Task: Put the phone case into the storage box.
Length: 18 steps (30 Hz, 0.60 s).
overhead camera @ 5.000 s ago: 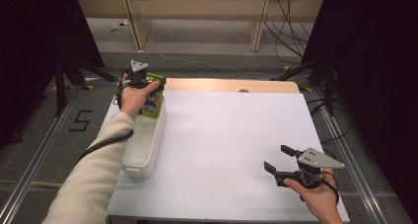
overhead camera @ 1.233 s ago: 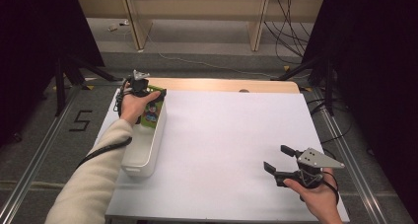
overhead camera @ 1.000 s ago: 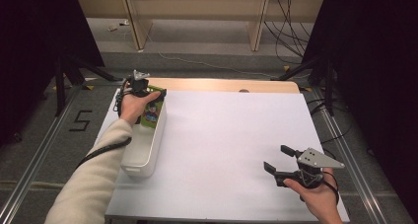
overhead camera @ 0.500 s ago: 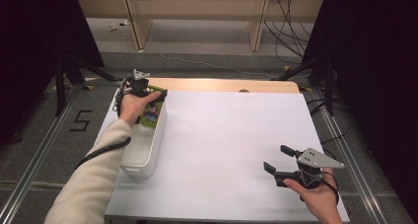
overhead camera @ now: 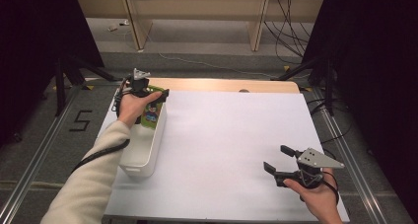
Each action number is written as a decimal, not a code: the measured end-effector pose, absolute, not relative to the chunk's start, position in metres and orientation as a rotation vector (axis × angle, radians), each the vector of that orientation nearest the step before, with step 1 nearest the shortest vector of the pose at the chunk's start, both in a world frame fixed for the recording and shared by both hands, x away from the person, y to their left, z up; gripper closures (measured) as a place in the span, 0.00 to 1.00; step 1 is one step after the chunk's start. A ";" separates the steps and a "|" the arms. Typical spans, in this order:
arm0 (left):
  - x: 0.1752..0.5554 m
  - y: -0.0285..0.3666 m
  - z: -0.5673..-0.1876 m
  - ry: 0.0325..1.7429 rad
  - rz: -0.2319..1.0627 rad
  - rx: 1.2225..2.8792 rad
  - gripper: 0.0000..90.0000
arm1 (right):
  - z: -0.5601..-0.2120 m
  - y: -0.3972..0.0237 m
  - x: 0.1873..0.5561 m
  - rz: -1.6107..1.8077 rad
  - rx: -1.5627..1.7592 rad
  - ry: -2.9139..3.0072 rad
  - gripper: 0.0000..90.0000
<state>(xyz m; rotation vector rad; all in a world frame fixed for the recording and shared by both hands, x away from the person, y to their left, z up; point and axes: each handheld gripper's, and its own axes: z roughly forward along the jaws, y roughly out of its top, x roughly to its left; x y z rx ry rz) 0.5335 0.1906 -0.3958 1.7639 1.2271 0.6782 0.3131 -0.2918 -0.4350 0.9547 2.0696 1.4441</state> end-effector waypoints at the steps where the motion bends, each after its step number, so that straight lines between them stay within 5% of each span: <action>1: 0.533 0.191 -0.395 1.227 0.679 1.762 0.01 | -0.435 -0.292 0.313 1.444 0.954 2.070 0.18; 18: 0.512 0.190 -0.388 1.178 0.667 1.741 0.03 | -0.435 -0.292 0.313 1.445 0.956 2.069 0.18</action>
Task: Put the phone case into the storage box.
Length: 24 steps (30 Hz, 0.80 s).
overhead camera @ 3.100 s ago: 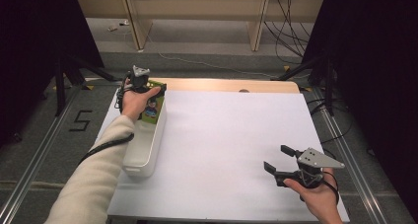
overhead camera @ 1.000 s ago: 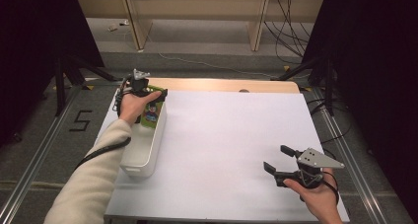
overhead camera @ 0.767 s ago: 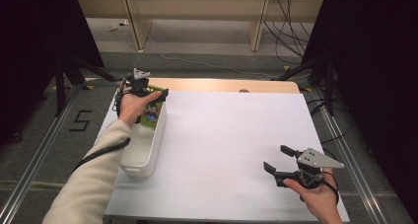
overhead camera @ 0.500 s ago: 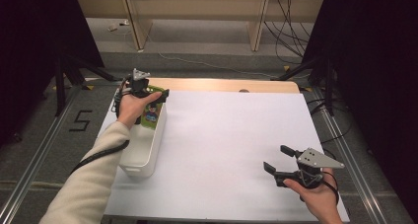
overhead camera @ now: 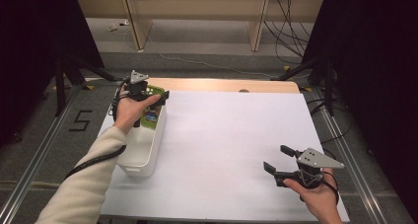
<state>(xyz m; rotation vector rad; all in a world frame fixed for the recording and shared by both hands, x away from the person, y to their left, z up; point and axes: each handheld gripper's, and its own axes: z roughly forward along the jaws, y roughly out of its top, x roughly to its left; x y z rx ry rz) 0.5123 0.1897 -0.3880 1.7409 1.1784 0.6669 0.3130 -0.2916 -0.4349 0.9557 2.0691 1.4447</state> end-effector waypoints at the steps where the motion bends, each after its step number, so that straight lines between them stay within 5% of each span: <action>1: 0.511 0.190 -0.388 1.174 0.668 1.747 0.03 | -0.435 -0.292 0.313 1.444 0.955 2.069 0.18; 24: 0.487 0.192 -0.386 1.114 0.646 1.759 0.04 | -0.435 -0.291 0.313 1.445 0.956 2.068 0.18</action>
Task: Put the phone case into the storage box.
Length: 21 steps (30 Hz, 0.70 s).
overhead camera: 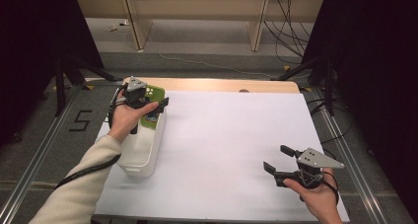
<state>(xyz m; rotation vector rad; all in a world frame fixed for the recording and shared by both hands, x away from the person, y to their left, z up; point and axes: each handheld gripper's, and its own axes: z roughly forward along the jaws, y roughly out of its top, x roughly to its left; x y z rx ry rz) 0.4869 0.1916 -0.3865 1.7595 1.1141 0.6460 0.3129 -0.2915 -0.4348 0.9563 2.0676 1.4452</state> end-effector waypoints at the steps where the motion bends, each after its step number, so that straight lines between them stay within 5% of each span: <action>1: 0.486 0.191 -0.386 1.113 0.646 1.757 0.04 | -0.435 -0.291 0.313 1.445 0.957 2.068 0.18; 21: 0.463 0.190 -0.384 1.058 0.641 1.768 0.04 | -0.434 -0.292 0.313 1.447 0.956 2.066 0.18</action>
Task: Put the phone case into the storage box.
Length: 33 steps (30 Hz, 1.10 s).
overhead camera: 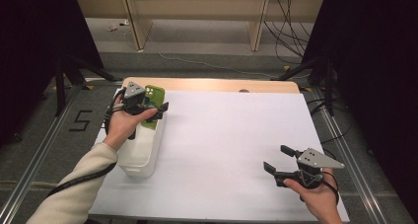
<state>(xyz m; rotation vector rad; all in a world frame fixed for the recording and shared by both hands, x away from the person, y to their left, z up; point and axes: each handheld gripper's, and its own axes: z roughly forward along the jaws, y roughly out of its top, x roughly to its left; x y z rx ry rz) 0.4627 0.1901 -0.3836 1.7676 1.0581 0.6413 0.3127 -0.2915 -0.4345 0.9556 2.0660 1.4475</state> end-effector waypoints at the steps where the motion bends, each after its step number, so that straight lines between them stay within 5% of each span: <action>1: 0.462 0.190 -0.384 1.058 0.639 1.768 0.04 | -0.435 -0.291 0.313 1.448 0.956 2.065 0.18; 33: 0.428 0.186 -0.389 0.991 0.608 1.780 0.04 | -0.434 -0.291 0.312 1.448 0.952 2.065 0.18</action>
